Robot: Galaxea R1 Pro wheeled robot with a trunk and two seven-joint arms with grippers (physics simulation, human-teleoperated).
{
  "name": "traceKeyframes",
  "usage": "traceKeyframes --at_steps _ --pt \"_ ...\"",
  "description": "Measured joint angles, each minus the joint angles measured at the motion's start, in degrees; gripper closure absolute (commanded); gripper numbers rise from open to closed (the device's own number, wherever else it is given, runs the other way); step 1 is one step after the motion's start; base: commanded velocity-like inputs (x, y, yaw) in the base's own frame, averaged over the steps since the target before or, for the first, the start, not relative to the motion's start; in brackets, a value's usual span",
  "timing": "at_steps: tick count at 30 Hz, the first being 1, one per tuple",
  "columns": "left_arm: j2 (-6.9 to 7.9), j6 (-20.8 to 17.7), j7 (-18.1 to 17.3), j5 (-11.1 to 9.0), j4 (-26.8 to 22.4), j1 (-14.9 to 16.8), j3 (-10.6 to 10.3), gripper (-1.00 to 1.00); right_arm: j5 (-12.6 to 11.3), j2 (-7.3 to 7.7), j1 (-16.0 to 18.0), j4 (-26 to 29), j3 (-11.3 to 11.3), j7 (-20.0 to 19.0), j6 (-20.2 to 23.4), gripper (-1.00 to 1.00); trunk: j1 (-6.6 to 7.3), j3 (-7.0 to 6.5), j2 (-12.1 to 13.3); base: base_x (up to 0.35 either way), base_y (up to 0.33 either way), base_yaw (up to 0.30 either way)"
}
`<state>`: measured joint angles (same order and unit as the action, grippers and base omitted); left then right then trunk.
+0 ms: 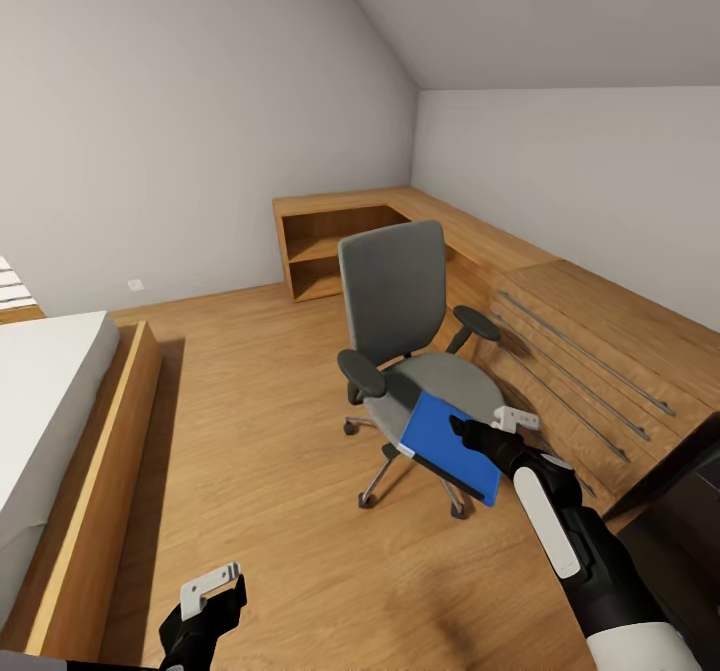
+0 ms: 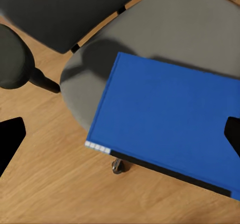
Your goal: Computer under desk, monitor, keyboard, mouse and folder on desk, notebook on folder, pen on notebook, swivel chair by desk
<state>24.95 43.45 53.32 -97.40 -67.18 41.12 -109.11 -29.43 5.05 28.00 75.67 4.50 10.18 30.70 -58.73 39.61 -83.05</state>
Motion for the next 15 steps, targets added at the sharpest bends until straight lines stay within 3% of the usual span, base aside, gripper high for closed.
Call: traceKeyframes --at_steps 15 --pt "-0.01 0.00 -0.01 0.01 0.66 0.00 -0.01 -1.00 -1.07 -0.12 0.00 0.37 -0.06 0.06 0.00 -1.00 0.00 0.00 0.00 -0.001 0.022 -0.001"
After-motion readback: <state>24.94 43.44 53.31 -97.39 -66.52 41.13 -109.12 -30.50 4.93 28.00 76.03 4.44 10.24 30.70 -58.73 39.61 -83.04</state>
